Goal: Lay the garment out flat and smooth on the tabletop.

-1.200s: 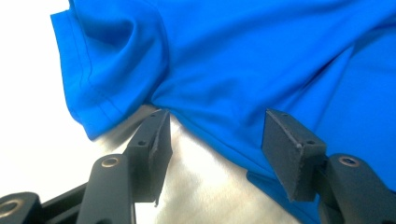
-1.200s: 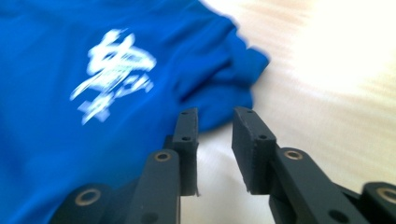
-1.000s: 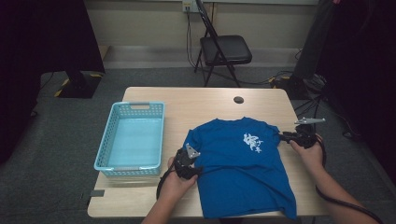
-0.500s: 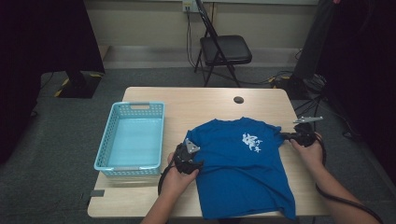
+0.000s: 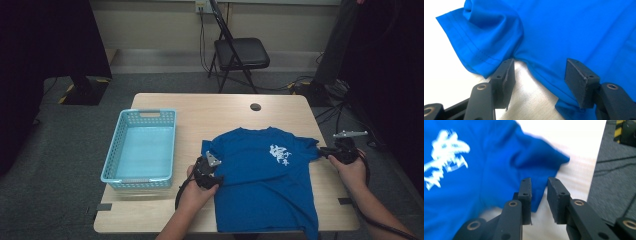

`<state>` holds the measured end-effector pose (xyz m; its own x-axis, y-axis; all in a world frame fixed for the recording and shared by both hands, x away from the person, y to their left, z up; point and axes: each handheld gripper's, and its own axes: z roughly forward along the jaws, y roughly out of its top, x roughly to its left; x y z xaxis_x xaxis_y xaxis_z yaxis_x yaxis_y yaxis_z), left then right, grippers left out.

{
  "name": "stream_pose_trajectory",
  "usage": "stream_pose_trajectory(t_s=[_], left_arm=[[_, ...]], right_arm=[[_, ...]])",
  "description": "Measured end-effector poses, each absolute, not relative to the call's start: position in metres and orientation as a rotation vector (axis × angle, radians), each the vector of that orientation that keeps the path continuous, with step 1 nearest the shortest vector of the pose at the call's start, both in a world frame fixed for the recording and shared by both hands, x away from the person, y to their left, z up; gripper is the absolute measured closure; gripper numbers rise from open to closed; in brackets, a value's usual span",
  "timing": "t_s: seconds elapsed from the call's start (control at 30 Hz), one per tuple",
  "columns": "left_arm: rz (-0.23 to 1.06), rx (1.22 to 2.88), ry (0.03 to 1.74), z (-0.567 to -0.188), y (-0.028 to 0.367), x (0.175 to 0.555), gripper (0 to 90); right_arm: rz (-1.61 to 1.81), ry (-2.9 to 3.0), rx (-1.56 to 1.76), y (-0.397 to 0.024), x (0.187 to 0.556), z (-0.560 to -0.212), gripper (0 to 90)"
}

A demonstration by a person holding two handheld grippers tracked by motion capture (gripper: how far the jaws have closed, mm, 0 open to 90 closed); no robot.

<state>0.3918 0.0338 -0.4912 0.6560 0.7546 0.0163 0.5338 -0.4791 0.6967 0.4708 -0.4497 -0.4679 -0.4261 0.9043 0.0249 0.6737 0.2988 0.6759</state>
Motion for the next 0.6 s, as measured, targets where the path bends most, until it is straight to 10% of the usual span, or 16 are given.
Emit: stream_pose_trajectory(t_s=[0.6], left_arm=[[0.407, 2.188, 0.982, -0.493, 0.034, 0.382, 41.2]], right_arm=[[0.842, 2.221, 1.339, -0.409, 0.494, -0.471, 70.5]])
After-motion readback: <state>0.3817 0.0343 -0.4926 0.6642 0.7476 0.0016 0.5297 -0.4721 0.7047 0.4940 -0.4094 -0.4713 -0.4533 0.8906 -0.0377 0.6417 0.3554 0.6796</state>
